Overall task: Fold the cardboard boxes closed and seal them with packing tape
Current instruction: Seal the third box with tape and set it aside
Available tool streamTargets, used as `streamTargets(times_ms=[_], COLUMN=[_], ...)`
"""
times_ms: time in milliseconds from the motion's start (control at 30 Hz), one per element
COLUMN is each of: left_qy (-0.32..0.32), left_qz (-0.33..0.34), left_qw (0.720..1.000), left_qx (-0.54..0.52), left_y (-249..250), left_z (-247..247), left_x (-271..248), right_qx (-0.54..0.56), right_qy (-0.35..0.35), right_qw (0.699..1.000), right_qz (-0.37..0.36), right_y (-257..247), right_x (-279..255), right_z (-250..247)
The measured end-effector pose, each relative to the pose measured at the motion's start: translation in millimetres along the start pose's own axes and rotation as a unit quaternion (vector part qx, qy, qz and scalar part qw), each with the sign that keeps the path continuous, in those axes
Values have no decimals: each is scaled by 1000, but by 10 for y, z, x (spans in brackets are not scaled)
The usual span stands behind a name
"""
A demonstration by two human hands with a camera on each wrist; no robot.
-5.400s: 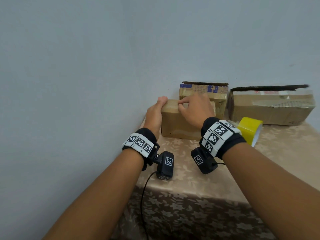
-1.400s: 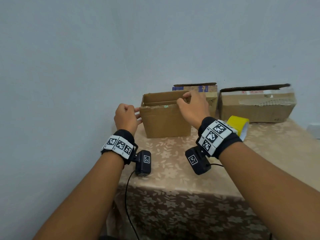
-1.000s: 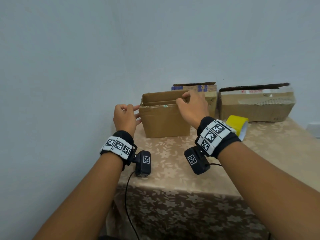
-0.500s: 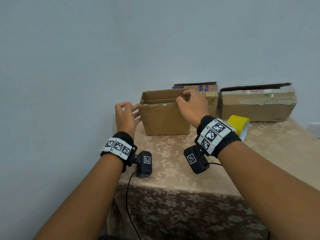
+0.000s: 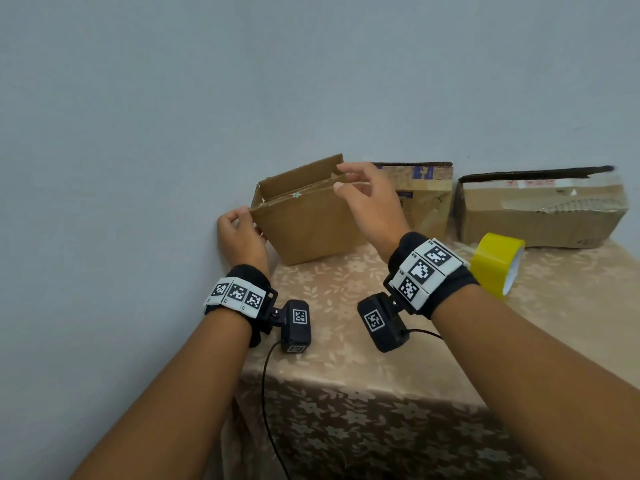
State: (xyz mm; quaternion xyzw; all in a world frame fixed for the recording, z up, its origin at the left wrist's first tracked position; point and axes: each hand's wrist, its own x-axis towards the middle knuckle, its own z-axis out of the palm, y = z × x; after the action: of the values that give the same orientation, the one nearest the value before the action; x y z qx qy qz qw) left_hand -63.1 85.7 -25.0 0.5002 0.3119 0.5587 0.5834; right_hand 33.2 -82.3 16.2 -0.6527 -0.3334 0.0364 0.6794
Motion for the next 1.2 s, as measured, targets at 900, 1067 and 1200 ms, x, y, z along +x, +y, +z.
streamTargets(times_ms=[900,1067,1200], left_qy=[-200,-151,-111], left_qz=[-15,50,66], left_qw=[974,972,978], left_qx=[105,173,165], left_y=[-134,-140,-131], left_z=[104,66,35], left_x=[-131,-102,-118], right_qx=[283,266,282], right_qy=[93,113,112], right_qw=[904,907,904], right_qz=[308,307,302], right_y=[528,493,463], right_x=[135,146,164], right_z=[-156,-233,-251])
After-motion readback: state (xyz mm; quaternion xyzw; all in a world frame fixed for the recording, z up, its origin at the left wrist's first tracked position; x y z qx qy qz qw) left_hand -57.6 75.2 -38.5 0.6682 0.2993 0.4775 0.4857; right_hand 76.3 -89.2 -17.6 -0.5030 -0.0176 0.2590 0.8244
